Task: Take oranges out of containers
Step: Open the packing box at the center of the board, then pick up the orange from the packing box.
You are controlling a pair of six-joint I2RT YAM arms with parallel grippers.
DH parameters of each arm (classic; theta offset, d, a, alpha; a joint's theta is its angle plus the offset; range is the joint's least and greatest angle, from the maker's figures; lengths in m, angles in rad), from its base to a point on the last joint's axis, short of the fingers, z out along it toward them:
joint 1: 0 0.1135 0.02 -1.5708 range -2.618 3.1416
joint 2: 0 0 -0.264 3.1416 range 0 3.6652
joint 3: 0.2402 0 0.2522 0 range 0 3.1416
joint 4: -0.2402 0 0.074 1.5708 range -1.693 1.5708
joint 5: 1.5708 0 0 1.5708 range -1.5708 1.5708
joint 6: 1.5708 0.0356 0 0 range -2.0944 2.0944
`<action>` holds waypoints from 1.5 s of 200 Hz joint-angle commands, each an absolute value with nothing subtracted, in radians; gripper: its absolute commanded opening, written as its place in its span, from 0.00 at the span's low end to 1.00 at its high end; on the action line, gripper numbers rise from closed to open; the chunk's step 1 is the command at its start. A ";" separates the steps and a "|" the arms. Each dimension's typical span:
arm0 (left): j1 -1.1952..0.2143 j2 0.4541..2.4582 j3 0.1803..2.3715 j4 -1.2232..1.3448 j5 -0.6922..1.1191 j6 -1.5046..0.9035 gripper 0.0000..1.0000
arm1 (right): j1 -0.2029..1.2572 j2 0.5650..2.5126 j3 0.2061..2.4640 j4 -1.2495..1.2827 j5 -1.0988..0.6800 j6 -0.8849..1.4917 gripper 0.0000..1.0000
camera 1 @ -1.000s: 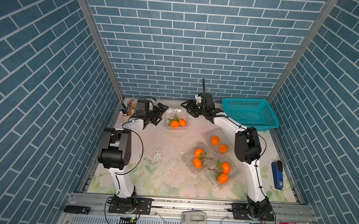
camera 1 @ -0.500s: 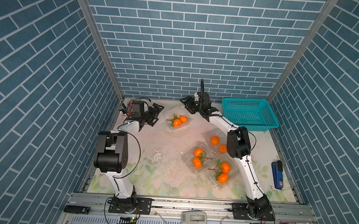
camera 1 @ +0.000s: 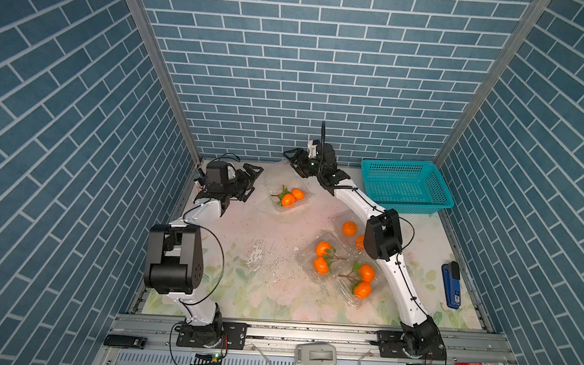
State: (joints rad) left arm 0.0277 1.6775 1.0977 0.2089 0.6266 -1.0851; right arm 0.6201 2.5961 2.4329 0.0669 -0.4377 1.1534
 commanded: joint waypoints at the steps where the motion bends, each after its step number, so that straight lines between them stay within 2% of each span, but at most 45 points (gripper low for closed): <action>1: 0.023 1.666 1.073 0.233 0.642 -1.082 0.99 | 0.624 2.668 2.455 0.106 -0.440 1.104 0.75; 19: 0.019 1.672 1.071 0.239 0.637 -1.086 0.99 | 0.623 2.709 2.522 0.075 -0.453 1.083 0.76; 51: -0.001 1.707 1.096 0.241 0.638 -1.088 0.99 | 0.623 2.710 2.643 -0.129 -0.468 0.966 0.77; 101: -0.027 1.742 1.118 0.244 0.625 -1.094 0.99 | 0.620 2.500 2.448 -0.439 -0.385 0.686 0.75; 149: -0.063 1.809 1.130 0.252 0.611 -1.092 0.99 | 0.638 2.453 2.353 -0.668 -0.245 0.492 0.62; 199: -0.064 1.882 1.194 0.178 0.588 -1.035 0.99 | 0.658 2.515 2.379 -0.721 -0.203 0.423 0.58; 245: -0.066 1.912 1.240 0.075 0.551 -0.955 0.99 | 0.672 2.620 2.524 -0.780 -0.155 0.392 0.56; 300: -0.072 1.972 1.271 0.083 0.554 -0.946 0.99 | 0.680 2.668 2.557 -0.783 -0.065 0.368 0.56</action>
